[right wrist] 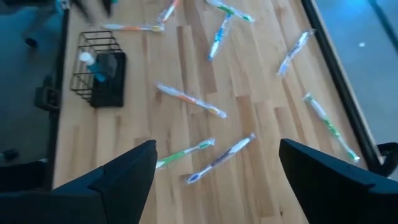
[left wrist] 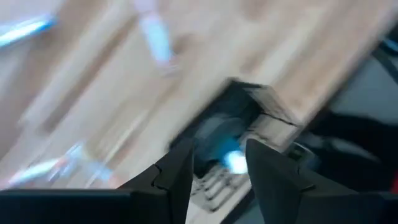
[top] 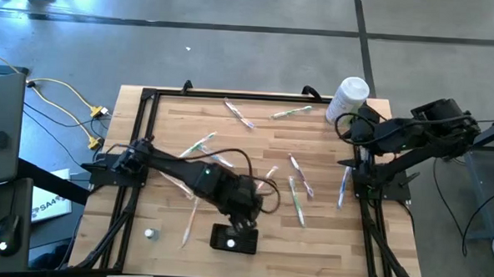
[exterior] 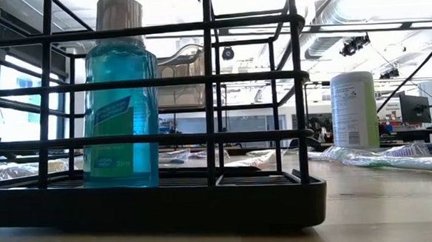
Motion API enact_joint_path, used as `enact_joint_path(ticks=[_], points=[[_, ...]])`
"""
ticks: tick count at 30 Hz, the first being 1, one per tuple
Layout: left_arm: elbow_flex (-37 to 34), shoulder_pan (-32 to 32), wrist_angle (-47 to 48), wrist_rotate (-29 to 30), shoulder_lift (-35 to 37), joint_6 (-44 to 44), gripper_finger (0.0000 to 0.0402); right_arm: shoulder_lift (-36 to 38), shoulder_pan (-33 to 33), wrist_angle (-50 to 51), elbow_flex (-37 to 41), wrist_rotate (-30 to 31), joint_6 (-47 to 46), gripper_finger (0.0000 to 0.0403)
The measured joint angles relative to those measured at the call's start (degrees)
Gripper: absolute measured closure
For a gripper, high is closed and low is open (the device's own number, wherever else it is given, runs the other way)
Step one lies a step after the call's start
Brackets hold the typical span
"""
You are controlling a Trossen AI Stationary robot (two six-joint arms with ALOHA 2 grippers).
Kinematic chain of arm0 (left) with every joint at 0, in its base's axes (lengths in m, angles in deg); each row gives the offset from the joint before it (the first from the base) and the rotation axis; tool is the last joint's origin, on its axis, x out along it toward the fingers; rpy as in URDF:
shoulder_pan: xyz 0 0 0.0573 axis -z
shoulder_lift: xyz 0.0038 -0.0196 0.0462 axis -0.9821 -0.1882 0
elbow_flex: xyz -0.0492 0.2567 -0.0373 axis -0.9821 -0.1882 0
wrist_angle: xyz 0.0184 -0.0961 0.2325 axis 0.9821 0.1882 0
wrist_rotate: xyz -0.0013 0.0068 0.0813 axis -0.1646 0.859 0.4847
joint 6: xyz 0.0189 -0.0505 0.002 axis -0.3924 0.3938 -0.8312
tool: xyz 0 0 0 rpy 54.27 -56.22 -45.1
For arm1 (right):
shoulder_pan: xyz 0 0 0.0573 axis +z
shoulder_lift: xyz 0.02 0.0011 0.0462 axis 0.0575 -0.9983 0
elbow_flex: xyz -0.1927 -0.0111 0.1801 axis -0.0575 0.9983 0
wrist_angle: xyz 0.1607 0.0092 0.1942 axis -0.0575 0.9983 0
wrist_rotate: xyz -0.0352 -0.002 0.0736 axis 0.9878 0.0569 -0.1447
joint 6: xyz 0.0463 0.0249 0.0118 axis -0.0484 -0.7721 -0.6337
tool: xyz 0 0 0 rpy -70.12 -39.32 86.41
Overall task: Pick & Place toothbrushing station
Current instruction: Put the middle left green toothbrush into the black wire organizer
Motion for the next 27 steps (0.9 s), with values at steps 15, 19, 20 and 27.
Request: enact_joint_path(ticks=[15, 19, 20, 27], points=[[-0.78, -10.25, 2.33, 4.67, 1.77, -6.12, 0.0257, 6.93, 0.00, -0.05, 0.00, 3.38, -3.47, 0.0072], [-0.76, -16.51, 2.28, 4.67, 2.74, -15.49, 0.0257, 7.26, -0.02, -0.05, 0.00, 7.15, -5.31, 0.0072], [-0.76, -18.10, 2.34, 4.64, 3.18, -17.86, 0.0257, 7.26, 0.00, -0.07, 0.00, 7.56, -5.73, 0.0072], [-0.90, -28.17, 2.33, 3.15, 7.99, -33.87, 0.0257, 6.96, 0.00, -0.08, 0.00, 10.34, -9.73, 0.0072]])
